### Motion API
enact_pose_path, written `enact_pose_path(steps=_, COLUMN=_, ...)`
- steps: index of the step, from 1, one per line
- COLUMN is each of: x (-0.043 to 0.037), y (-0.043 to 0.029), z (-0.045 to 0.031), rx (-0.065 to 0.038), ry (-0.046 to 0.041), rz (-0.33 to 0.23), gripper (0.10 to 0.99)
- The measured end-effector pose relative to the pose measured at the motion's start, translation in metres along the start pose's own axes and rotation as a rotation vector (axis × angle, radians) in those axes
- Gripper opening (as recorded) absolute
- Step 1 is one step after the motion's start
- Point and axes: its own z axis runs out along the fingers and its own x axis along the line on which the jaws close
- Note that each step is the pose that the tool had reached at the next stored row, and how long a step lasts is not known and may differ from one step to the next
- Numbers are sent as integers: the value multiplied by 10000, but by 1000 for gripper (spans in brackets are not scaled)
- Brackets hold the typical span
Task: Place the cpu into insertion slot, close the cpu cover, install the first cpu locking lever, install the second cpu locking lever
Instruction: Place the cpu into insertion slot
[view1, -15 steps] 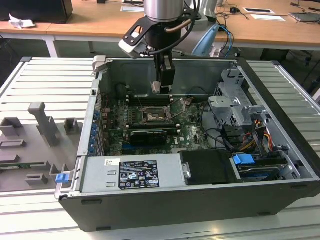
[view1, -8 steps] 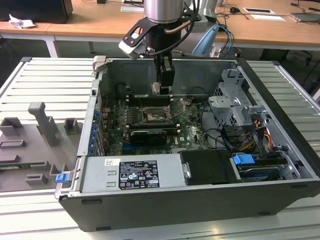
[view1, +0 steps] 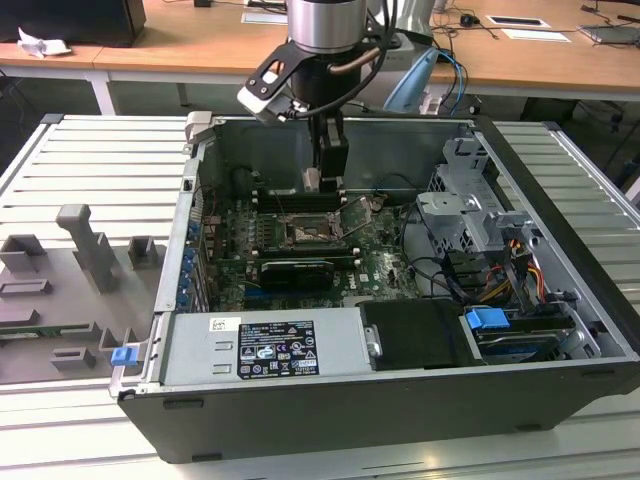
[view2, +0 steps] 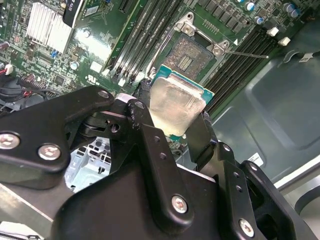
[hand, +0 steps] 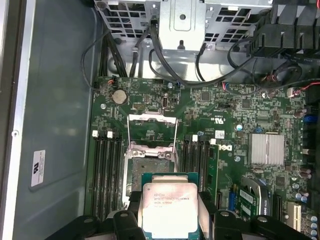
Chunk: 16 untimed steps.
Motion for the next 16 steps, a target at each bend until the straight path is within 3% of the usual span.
enact_pose_path(steps=16, x=-1, y=-4, z=59, rx=-3, ry=-11, rz=137, gripper=529)
